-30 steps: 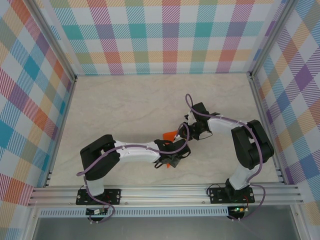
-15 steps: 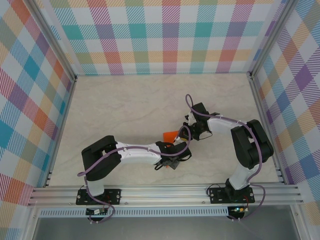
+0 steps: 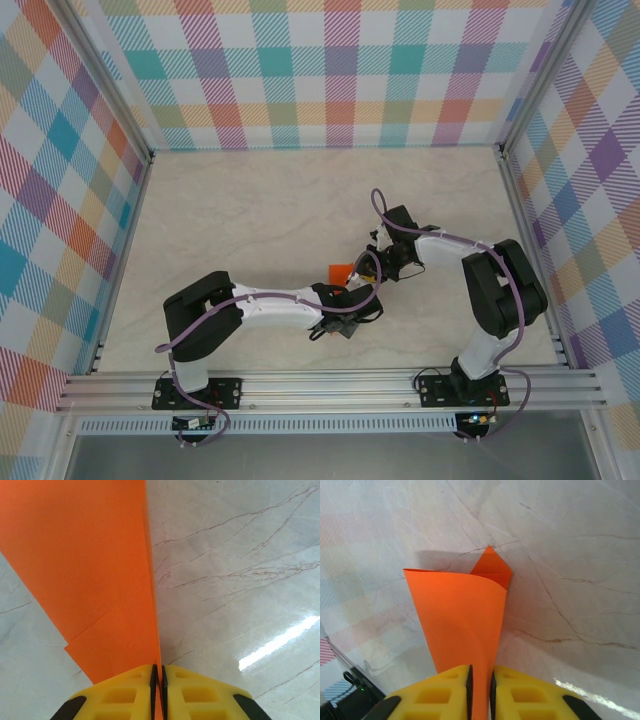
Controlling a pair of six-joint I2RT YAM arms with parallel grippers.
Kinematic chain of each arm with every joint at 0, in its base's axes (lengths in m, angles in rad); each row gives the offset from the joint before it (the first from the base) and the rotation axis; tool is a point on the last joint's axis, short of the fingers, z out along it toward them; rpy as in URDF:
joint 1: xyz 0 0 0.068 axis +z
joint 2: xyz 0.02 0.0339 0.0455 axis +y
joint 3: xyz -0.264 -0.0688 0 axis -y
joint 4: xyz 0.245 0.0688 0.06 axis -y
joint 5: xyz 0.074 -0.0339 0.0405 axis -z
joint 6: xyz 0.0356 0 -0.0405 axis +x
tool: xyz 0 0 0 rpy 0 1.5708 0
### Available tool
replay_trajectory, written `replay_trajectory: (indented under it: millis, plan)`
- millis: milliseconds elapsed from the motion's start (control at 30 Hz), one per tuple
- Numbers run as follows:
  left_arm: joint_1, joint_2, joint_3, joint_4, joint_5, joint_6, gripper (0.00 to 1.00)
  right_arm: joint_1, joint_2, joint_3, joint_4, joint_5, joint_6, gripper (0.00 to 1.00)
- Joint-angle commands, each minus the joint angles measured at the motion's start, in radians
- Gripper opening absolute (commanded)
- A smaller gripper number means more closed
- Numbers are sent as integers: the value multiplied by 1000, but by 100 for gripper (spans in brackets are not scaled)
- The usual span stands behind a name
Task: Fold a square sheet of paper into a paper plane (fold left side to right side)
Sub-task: Fold the wing for the fifth time at the center of the table.
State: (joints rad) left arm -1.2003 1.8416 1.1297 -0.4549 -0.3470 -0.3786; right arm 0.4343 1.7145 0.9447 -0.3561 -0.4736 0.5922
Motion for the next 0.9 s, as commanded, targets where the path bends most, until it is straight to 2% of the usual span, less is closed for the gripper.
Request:
replay_trajectory:
  millis: [0,200,367,533,667,867]
  plan:
    - [-16,4,16,-31,-20,-16,12,-1,-70,23,-32,25,-6,32]
    - [2,-16,7,-2,24,-21,10,-86,-256,4,-80,81,-12,60]
    - [35,-35,-13,38,95,-31,8,-170,-390,-47,-158,127,-46,74]
    - [92,-63,-46,124,226,-54,4,-193,-481,-134,-169,145,-83,77]
    - [142,-92,-94,234,322,-93,2,-193,-545,-246,-110,128,-82,79]
    - [234,-162,-227,453,488,-171,0,-185,-591,-432,158,-42,25,76]
